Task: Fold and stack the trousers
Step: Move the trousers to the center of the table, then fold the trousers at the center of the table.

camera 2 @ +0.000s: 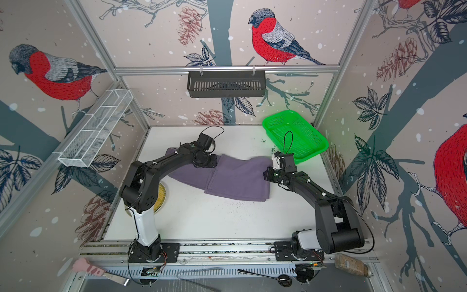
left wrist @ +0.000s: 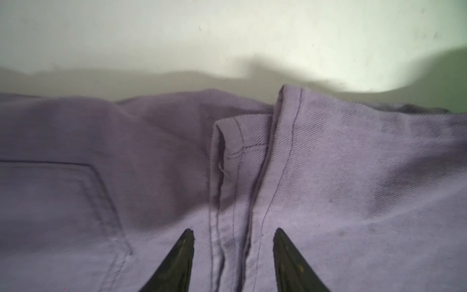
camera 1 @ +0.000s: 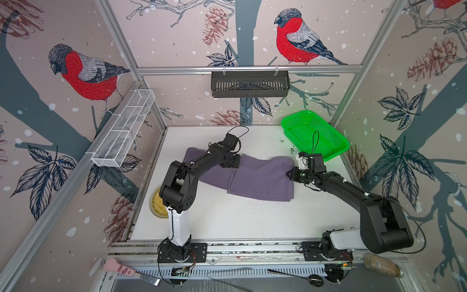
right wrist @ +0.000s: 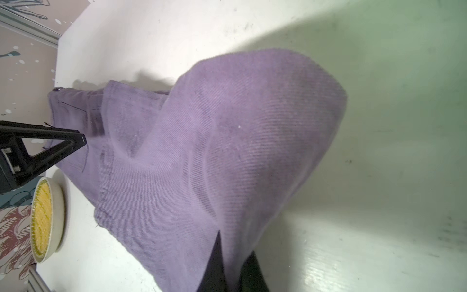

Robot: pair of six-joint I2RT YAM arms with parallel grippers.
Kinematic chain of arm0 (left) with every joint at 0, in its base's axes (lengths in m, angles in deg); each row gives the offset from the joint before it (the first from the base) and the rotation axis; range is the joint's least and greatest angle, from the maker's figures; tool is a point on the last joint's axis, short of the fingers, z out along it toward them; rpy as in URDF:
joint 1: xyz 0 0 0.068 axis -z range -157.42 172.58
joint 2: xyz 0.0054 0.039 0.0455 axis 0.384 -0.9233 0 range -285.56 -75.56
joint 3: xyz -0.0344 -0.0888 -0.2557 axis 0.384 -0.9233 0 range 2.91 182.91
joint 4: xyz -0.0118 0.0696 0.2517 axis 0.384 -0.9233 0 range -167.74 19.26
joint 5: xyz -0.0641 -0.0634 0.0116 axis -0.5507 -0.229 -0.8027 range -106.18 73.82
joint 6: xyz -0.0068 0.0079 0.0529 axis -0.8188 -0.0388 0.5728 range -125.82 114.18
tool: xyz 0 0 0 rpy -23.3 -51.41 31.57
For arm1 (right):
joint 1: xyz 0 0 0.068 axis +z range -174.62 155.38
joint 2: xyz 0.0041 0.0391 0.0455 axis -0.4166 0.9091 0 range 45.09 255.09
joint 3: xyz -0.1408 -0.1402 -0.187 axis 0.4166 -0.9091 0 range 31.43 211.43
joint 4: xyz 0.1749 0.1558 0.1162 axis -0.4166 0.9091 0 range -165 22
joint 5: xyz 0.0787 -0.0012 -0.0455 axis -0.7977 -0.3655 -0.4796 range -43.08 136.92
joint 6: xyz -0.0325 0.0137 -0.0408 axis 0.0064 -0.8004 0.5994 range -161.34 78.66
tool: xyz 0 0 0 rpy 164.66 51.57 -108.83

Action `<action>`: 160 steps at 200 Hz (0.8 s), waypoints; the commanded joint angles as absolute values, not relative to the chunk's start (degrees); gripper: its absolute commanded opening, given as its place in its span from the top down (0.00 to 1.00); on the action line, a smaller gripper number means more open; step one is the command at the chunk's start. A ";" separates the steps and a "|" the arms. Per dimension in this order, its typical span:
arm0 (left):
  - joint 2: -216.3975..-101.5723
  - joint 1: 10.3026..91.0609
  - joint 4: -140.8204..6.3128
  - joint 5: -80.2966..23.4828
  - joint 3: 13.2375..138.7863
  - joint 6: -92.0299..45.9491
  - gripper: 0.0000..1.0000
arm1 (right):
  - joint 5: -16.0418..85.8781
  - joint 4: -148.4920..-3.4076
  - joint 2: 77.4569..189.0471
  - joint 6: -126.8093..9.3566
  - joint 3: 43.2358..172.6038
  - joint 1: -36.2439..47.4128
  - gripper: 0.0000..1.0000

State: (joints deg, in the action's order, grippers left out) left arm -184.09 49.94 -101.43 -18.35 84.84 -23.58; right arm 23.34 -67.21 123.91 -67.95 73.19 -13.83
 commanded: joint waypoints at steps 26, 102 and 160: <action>-178.41 46.33 -105.41 -15.74 84.67 -21.08 0.38 | 24.13 -54.55 119.31 -66.10 80.84 -18.33 0.99; -177.40 36.27 -102.37 -21.96 80.06 -21.18 0.37 | 20.23 -42.97 116.49 -63.86 92.63 -27.69 0.98; -181.92 35.42 -99.48 -23.29 76.50 -22.50 0.45 | 17.62 -48.63 122.25 -73.15 99.82 -16.77 0.97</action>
